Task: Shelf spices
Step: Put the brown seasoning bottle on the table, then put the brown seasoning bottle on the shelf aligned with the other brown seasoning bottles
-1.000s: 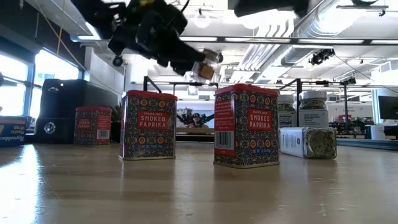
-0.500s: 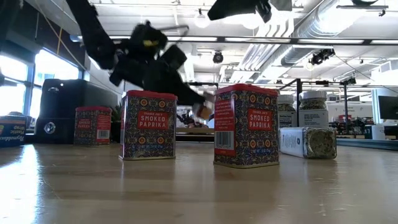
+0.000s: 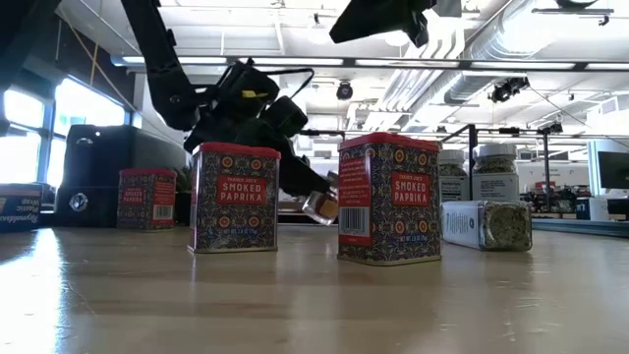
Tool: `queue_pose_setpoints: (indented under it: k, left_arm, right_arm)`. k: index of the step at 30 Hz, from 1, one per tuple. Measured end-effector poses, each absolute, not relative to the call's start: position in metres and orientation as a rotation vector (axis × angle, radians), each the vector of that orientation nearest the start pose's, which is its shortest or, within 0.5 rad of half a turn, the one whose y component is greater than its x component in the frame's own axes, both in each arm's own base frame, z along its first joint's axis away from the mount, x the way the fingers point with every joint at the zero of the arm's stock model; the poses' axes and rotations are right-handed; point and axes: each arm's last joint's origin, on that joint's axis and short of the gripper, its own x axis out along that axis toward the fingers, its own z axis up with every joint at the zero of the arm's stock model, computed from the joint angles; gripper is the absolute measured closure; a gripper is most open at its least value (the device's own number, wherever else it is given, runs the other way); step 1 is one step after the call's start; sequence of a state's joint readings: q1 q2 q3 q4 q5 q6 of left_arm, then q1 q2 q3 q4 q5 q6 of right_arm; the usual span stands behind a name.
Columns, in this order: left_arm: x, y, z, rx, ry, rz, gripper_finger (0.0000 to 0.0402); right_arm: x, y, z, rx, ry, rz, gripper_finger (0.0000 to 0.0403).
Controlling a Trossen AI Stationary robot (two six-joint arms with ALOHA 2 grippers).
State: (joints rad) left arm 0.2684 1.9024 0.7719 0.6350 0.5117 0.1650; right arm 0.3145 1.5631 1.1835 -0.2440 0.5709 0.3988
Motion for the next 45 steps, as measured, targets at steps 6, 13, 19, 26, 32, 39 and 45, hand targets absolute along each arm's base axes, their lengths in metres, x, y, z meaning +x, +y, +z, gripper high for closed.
queue_pose_setpoints:
  k: [6,13,19,26,32,39,45]
  left_arm:
    - [0.337,0.08,0.113,-0.046,0.436,-0.267,0.0159]
    - [0.336,0.08,0.122,-0.047,0.427,-0.265,0.0136]
    - [0.32,0.076,0.17,-0.015,0.42,-0.241,0.0135]
    - [0.272,0.06,0.228,0.02,0.54,-0.092,0.0135]
    - [0.24,0.039,0.252,0.043,0.592,0.021,0.0135]
    - [0.225,0.026,0.25,0.073,0.563,0.089,0.0135]
    - [0.222,0.025,0.238,0.053,0.582,0.106,0.0135]
  right_arm:
    - [0.329,0.089,0.276,0.17,0.522,-0.383,0.0403]
    - [0.328,0.075,0.268,0.25,0.606,-0.413,0.0372]
    - [0.34,0.063,0.248,0.207,0.69,-0.411,0.0285]
    - [0.365,0.049,0.203,0.171,0.791,-0.41,0.0181]
    - [0.376,0.034,0.182,0.173,0.803,-0.457,0.0154]
    - [0.383,0.015,0.156,0.172,0.861,-0.516,0.0153]
    - [0.386,0.006,0.146,0.195,0.884,-0.52,0.0157]
